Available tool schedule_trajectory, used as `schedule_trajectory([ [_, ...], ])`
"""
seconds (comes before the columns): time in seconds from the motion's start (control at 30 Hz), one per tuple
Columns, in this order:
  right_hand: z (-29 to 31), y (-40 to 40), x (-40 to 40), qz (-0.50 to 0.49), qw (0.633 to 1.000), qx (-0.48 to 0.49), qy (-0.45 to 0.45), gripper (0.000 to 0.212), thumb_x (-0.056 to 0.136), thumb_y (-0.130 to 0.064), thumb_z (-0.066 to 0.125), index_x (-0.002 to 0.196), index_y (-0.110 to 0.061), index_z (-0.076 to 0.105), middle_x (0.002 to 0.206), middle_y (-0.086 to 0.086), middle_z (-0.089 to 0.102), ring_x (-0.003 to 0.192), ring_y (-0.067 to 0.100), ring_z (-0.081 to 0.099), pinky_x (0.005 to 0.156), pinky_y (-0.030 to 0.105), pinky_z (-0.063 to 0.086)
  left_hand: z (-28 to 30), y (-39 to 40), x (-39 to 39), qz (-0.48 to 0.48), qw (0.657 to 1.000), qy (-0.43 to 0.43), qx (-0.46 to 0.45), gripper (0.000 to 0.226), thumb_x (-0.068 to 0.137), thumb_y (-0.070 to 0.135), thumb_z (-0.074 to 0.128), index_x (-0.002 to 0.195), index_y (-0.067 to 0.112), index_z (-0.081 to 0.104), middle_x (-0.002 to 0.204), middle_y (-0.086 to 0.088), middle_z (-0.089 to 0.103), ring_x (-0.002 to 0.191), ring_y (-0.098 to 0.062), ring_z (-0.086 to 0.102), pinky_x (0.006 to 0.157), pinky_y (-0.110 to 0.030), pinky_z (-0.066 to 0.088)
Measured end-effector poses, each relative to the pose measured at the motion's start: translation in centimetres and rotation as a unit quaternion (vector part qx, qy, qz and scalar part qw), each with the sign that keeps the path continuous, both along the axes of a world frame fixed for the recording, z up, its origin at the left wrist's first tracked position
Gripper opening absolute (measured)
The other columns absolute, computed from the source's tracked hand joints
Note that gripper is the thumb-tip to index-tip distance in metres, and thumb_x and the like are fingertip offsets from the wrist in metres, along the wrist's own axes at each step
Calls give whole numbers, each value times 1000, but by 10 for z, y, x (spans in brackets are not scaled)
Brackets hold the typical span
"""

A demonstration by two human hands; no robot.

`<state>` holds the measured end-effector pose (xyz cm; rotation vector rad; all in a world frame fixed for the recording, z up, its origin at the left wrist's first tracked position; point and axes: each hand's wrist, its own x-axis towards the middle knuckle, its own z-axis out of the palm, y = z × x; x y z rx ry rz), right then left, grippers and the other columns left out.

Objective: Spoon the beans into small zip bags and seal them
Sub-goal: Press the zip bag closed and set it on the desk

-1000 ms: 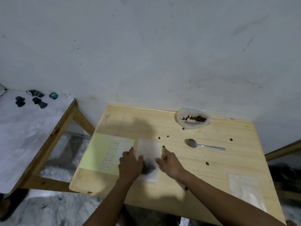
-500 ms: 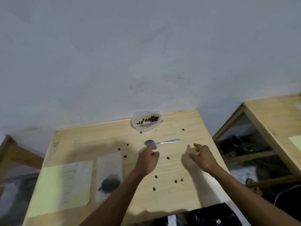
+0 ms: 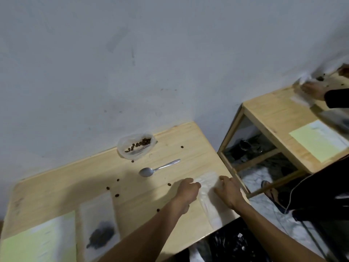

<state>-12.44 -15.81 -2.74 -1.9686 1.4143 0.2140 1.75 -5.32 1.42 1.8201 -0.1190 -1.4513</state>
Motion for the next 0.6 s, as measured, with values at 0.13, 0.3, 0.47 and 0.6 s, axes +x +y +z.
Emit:
schedule_trajectory([
  [0.13,7,0,3,-36,997,-26,-68,54,86,-31,65,135,-16,45,129,11,53,120,32,52,99,45,46,4,-3,-3,12,1000,-6,-13,47,90,20,57,136,22,48,105,0,58,96,-16,57,101,-37,48],
  [0.3,50,-1,26,-62,978,-34,-196,14,91,-21,62,96,-9,56,92,10,63,85,25,60,72,34,46,21,-2,4,44,997,-26,-49,39,90,21,56,128,26,54,120,0,55,103,-16,56,102,-41,47],
  [0.47,104,4,62,44,951,10,-305,14,96,-18,53,99,-21,66,89,-2,71,81,14,66,77,30,52,51,3,35,124,982,-34,-140,17,95,22,52,105,25,65,112,-1,67,95,-14,62,98,-42,51],
  [0.6,132,18,95,137,923,17,-359,17,96,-18,59,107,-28,66,103,-14,70,94,4,64,78,20,50,91,15,71,213,956,10,-202,22,99,29,55,110,13,65,105,-6,65,92,-20,65,88,-38,56],
])
